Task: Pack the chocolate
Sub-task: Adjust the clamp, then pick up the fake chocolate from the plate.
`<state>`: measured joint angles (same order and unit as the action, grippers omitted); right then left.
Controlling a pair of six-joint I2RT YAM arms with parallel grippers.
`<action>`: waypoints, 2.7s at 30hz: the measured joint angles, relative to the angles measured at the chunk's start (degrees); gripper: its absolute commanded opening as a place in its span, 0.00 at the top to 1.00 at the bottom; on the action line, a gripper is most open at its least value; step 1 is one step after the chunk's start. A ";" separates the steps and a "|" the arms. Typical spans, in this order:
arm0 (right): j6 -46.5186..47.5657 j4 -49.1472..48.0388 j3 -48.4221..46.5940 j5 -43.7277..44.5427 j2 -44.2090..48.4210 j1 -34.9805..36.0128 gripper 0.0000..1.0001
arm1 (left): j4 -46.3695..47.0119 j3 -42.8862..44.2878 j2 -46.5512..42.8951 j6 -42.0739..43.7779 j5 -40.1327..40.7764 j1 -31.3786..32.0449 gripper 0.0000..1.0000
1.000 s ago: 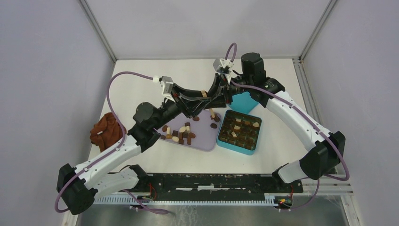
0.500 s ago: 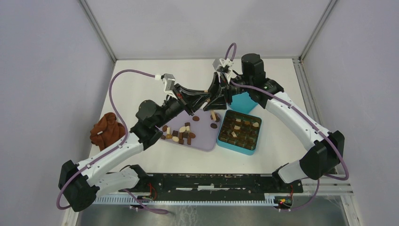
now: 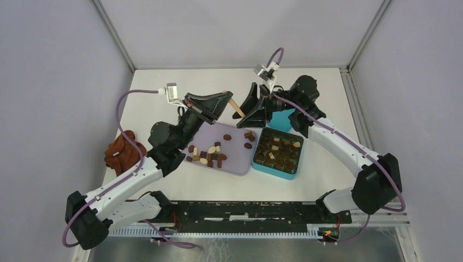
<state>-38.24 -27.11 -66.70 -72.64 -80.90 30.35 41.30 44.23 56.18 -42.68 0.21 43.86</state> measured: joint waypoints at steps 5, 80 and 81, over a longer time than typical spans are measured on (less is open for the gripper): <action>-16.06 -15.96 2.64 3.34 -0.48 0.02 0.43 | -0.57 0.02 -0.09 -4.42 5.57 0.00 0.98; 59.36 53.07 -6.40 38.47 -3.63 11.61 0.56 | -58.58 13.55 -23.12 -0.83 31.71 0.04 0.26; 62.27 54.14 -5.66 40.85 -3.67 13.07 0.56 | -60.30 13.46 -23.19 -0.85 32.61 0.04 0.26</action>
<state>24.03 27.03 -72.36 -31.79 -84.58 43.42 -19.00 57.69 32.99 -43.53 32.82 43.90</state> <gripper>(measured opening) 0.444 0.749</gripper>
